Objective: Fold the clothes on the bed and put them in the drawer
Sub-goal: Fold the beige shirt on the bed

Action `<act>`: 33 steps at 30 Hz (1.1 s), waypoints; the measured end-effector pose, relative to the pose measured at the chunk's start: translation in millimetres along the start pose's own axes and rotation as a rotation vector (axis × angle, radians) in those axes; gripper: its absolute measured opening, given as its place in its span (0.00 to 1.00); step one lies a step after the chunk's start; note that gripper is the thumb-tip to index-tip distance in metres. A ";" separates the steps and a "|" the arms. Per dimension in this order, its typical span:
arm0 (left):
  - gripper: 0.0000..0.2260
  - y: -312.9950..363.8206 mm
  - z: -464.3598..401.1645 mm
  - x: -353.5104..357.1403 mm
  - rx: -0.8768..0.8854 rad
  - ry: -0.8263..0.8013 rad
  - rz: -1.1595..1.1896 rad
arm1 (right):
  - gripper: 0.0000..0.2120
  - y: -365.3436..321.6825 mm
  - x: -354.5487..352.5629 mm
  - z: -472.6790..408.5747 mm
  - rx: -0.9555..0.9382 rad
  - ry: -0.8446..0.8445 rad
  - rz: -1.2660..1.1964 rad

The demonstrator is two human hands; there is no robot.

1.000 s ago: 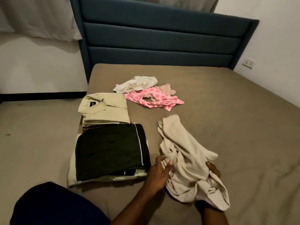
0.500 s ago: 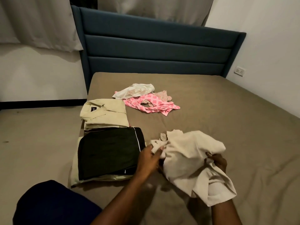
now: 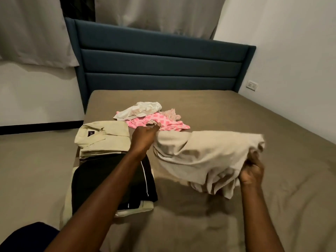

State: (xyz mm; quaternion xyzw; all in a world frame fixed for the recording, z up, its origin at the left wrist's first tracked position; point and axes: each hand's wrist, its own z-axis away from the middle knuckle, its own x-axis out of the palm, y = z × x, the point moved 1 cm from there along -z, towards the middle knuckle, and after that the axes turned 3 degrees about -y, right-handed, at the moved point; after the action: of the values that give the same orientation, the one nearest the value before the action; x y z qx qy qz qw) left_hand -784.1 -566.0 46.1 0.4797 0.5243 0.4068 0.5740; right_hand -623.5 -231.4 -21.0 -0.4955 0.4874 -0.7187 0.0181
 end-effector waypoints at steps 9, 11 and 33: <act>0.18 -136.2 37.9 55.9 -0.071 -0.380 -0.299 | 0.20 90.9 -93.6 49.0 0.051 0.486 0.791; 0.30 -154.7 47.0 70.8 0.063 -0.453 -0.547 | 0.33 104.3 -91.8 65.9 -0.077 0.452 1.015; 0.07 -105.7 35.9 42.5 -0.154 -0.286 0.000 | 0.15 44.8 -64.0 85.1 0.140 0.169 0.002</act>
State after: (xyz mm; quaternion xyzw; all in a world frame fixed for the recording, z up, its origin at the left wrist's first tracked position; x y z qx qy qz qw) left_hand -747.2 -551.3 -66.6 0.4874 0.4046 0.3730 0.6779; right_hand -549.3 -280.5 -94.7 -0.4302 0.4363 -0.7902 0.0121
